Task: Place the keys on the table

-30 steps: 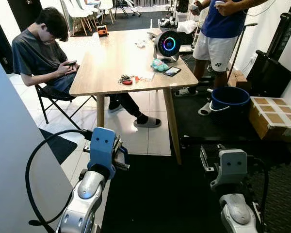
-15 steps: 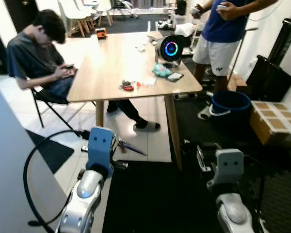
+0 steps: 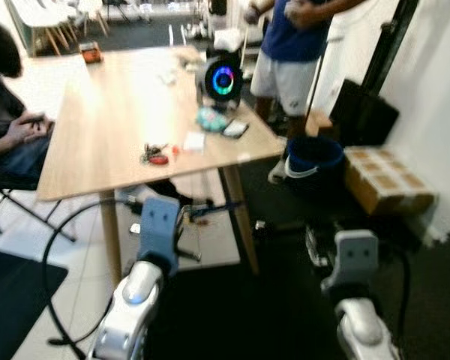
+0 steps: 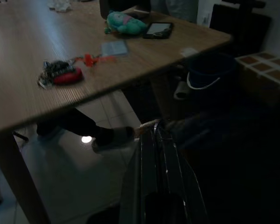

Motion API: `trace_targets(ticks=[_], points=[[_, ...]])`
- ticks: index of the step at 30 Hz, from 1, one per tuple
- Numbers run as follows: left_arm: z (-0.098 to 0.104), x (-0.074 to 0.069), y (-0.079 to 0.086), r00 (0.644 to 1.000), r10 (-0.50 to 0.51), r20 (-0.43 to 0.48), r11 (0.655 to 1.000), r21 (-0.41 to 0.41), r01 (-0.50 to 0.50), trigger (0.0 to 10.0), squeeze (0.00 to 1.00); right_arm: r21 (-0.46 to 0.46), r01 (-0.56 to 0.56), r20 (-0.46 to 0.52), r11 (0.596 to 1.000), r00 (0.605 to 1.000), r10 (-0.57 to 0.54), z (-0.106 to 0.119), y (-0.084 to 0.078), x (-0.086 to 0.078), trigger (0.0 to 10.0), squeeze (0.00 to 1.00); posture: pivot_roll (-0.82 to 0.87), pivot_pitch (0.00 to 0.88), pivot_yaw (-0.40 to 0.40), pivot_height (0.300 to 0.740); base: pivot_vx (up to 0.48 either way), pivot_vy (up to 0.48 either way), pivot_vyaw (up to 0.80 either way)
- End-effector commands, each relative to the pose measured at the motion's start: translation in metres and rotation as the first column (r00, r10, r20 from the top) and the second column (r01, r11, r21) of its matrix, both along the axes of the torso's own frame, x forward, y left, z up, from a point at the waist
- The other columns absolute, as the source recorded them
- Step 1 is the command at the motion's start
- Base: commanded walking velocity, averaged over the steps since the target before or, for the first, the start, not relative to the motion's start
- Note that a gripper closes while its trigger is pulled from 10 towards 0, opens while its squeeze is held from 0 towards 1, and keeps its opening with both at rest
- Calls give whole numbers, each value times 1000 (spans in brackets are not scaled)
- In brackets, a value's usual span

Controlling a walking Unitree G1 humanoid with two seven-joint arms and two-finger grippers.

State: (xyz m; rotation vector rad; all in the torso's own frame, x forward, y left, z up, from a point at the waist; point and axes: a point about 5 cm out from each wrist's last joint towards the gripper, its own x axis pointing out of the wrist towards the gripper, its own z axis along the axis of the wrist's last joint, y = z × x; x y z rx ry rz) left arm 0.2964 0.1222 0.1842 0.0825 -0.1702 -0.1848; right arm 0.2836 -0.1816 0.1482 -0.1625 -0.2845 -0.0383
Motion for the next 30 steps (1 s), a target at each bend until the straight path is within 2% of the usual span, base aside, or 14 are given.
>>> trace_targets(ticks=[1,4,30], points=[[-2,-2,-4,1000,-9,-2,1000,13,9,10000,0,-4,10,-17,1000,1000,-10,-4,-3,-3,10000,0,-23,176,88,740,326,0,-569],[-2,-2,-4,1000,-9,-2,1000,16,9,10000,0,-5,10,-17,1000,1000,-10,-4,-3,-3,10000,0,-23,177,87,740,324,0,-540],[0,0,-5,1000,-7,6,1000,15,7,10000,0,-14,7,-14,1000,1000,-7,-4,-2,-1,10000,0,-24,173,86,740,311,0,0]])
